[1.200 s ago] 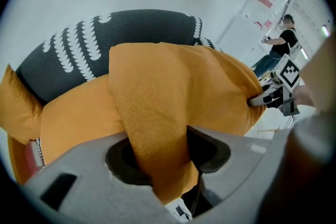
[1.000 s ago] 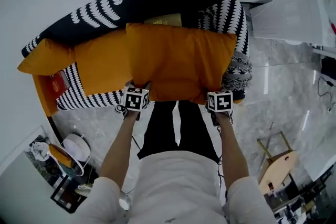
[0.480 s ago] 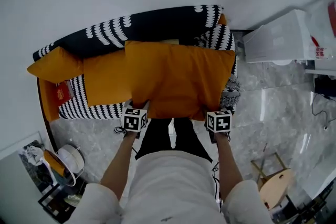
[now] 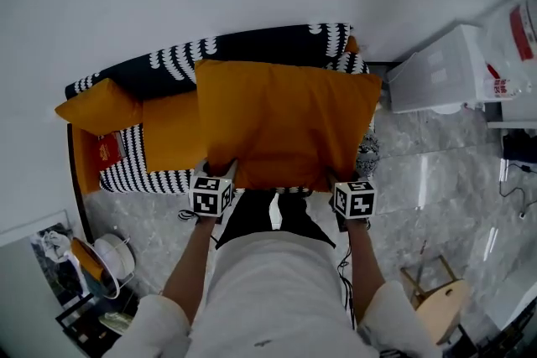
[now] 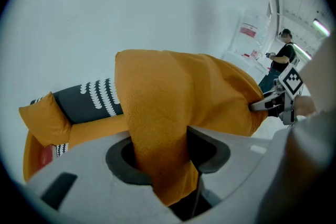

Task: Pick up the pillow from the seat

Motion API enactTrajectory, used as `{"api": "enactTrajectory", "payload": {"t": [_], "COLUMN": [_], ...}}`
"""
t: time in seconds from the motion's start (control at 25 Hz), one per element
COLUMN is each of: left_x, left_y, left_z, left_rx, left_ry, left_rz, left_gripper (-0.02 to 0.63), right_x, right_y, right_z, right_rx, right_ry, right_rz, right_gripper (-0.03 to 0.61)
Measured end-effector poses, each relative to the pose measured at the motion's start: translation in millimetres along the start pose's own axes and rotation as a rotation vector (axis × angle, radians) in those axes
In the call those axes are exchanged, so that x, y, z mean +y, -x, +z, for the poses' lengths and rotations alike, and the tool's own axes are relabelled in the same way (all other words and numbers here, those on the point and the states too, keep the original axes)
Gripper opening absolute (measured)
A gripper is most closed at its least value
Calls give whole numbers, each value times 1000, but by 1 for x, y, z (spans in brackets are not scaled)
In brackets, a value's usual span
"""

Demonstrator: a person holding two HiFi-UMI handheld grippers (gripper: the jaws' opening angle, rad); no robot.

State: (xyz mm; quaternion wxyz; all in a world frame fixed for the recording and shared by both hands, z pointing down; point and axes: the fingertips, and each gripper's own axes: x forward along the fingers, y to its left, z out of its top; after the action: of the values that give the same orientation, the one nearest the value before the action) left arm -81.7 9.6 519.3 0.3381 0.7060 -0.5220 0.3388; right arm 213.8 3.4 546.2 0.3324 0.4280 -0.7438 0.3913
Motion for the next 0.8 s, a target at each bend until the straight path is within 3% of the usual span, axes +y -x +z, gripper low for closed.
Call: {"api": "enactTrajectory", "payload": {"t": [0.4,0.8], "left_x": [1,25], "left_y": [39,69], "left_z": [32,38], "left_rx": [-110,-172], "left_ry": [-19,-40], "left_rz": [41,18], "left_gripper": [196,196], "right_x": [14,53], "right_y": [32,53], "right_z": [36,44], "right_rx": [-84,-145], "right_ry": [40,45], "right_rz": [13,-23], "right_gripper": [166,167]}}
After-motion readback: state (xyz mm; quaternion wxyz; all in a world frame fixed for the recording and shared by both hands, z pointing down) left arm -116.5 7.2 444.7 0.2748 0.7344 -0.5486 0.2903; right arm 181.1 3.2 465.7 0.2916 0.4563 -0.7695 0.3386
